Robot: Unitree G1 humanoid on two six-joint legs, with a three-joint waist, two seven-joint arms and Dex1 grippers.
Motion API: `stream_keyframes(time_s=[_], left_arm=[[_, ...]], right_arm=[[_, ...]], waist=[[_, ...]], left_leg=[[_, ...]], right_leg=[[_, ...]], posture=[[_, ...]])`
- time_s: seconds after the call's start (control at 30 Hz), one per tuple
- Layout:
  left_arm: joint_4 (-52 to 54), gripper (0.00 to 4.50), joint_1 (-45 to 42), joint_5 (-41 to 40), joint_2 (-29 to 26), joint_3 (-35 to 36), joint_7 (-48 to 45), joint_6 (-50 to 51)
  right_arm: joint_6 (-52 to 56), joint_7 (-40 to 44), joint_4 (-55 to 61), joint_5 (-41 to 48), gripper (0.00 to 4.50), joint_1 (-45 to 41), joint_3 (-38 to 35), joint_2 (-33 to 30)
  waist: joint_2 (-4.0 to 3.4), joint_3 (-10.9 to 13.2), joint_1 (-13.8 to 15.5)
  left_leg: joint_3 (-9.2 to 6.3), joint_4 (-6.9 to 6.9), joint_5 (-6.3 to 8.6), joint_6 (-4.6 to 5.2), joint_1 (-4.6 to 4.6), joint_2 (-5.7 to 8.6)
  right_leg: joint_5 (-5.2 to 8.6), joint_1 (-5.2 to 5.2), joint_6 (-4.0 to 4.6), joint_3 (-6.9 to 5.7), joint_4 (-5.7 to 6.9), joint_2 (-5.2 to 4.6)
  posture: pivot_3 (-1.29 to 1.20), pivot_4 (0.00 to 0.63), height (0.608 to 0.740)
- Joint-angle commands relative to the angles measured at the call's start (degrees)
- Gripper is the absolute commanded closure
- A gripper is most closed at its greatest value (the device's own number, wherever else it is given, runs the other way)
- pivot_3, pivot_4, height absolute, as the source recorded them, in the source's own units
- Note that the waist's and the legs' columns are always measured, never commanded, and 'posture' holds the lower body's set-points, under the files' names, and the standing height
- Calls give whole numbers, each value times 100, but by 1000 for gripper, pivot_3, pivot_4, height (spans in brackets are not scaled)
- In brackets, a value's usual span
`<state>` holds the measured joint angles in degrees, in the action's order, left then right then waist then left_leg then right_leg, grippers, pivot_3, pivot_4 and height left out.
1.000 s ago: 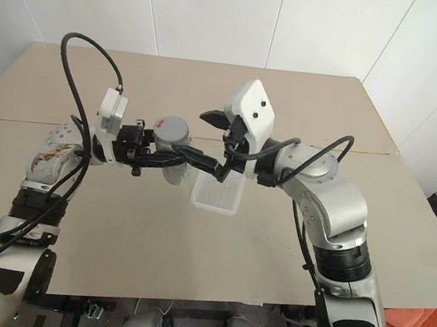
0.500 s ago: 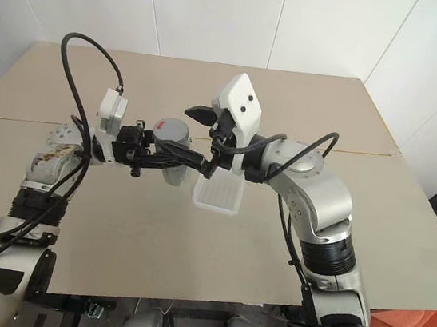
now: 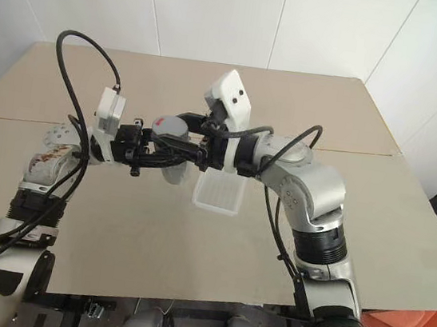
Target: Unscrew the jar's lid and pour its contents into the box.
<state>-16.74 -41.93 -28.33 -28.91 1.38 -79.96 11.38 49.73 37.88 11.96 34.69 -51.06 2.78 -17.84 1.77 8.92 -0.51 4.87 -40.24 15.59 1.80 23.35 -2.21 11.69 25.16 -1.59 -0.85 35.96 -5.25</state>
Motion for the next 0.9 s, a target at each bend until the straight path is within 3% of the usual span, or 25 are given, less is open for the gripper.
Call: stream_keyframes(time_s=[0.03,0.2,0.33,0.47,0.6,0.77,0.9], left_arm=[[42,2508,-1,7,-13,26,-37,-103],[-39,2508,3,62,0,69,98,-159],[-82,2508,-24,188,63,129,431,-309],[-207,2508,-113,397,181,95,843,-523],[-295,2508,-225,520,330,104,1124,-667],[-504,2508,-358,1131,514,-57,1665,-1492],[-1230,2508,-713,2423,572,-364,2758,-3213]], right_arm=[[121,-312,384,263,1739,-45,-821,-358],[-69,-534,909,-132,1739,931,-1093,-1077],[-651,-815,1089,-1076,1739,2538,-871,-1622],[-1060,-1020,784,-1704,1739,3510,-471,-1631],[-1338,-1208,154,-2094,1739,3642,-262,-1442],[-1021,-1002,11,-2052,100,3501,-335,-1538],[-586,-514,562,-1408,29,3327,-865,-1852]], waist=[[0,0,27],[0,0,31],[2,-1,72],[2,-1,31],[3,0,-36],[3,0,-14],[4,1,29]], left_leg=[[0,0,0,1,0,2],[1,3,1,2,-2,0],[1,1,2,3,-2,3],[3,1,2,4,-6,8],[1,1,-1,2,-17,10],[-3,2,-1,3,-15,11],[-2,1,0,5,-11,14]], right_leg=[[0,0,0,-1,-1,-2],[0,-2,-1,0,-5,0],[0,-7,-1,0,-9,-2],[0,-3,-3,12,-14,-3],[0,-4,-2,19,-16,-1],[0,-5,-2,18,-18,-2],[-2,-5,-5,16,-23,-4]], posture=[[0,150,740],[0,150,740],[0,150,740],[0,150,740],[0,150,740],[0,150,740],[0,150,740]])
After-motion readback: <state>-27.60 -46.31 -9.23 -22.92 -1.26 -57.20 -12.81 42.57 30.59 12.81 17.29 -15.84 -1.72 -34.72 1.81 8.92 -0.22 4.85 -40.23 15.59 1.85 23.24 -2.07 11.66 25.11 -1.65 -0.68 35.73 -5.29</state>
